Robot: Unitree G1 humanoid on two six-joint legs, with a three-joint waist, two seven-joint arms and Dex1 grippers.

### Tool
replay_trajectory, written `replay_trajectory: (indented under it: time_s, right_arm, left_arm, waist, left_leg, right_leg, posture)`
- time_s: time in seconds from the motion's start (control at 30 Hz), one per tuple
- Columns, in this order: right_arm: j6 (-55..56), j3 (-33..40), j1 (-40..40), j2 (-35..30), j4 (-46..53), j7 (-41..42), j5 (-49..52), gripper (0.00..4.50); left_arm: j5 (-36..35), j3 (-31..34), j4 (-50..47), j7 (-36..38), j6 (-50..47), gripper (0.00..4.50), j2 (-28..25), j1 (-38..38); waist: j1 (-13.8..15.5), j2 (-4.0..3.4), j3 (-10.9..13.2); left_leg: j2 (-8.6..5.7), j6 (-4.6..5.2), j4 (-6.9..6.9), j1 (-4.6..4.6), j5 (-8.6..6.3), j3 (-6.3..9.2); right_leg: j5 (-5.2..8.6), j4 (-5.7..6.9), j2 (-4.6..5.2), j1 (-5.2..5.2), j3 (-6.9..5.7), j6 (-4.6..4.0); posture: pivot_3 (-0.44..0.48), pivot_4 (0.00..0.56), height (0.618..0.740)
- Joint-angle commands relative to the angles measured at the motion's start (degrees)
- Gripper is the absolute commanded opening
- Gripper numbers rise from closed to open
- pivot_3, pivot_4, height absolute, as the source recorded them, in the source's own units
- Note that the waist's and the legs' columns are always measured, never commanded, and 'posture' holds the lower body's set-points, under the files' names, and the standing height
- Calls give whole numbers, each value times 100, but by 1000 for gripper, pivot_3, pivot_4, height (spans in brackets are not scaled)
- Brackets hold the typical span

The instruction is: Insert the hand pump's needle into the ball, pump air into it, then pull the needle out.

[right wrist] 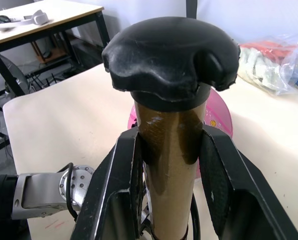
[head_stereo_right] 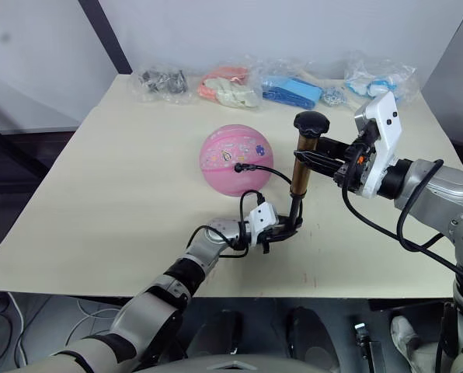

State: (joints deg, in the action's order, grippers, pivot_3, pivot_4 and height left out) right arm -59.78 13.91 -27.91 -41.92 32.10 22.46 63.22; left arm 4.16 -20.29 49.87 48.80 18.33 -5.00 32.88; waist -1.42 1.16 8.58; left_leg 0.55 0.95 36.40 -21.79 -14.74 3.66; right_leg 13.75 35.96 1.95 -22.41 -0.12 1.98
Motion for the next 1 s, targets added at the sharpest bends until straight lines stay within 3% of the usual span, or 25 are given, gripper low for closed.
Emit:
replay_trajectory:
  time_s: [0.03, 0.37, 0.7, 0.83, 1.0]
  right_arm:
    - [446, 195, 50, 11, 258, 42, -150, 1058]
    - [1556, -1401, 1459, 698, -432, 547, -1858, 1058]
    - [2763, -2585, 2350, 1233, -2006, 1139, -3422, 1058]
    - [3039, -2676, 2488, 1375, -2289, 1306, -3722, 1058]
    - [2797, -2166, 2165, 1256, -1604, 1284, -3470, 1058]
  left_arm:
    - [377, -144, 709, -62, -426, 1115, -276, -395]
    - [371, -141, 762, -91, -400, 1115, -287, -366]
    - [360, -148, 763, -123, -391, 1115, -299, -377]
    - [358, -148, 768, -123, -383, 1115, -304, -378]
    - [361, -147, 779, -115, -385, 1115, -316, -374]
  waist:
    - [11, 0, 0]
    - [15, 34, -55]
    - [-74, 66, -130]
    - [-80, 65, -149]
    - [-77, 50, -142]
  left_leg:
    - [0, 0, 0, -2, 0, -1]
    - [10, 1, 0, 17, 0, -3]
    - [41, -1, -16, 111, -2, 9]
    - [43, -1, -17, 115, -2, 7]
    - [44, -1, -17, 113, -2, 8]
  right_leg:
    - [0, 0, 0, -2, 0, 0]
    - [2, 6, -18, 7, 3, -1]
    - [19, 2, -9, 84, 11, -25]
    - [19, 2, -17, 85, 11, -26]
    - [19, 2, -19, 84, 11, -26]
  posture:
    - [0, 150, 740]
    - [0, 150, 740]
    - [0, 150, 740]
    - [0, 150, 740]
    - [0, 150, 740]
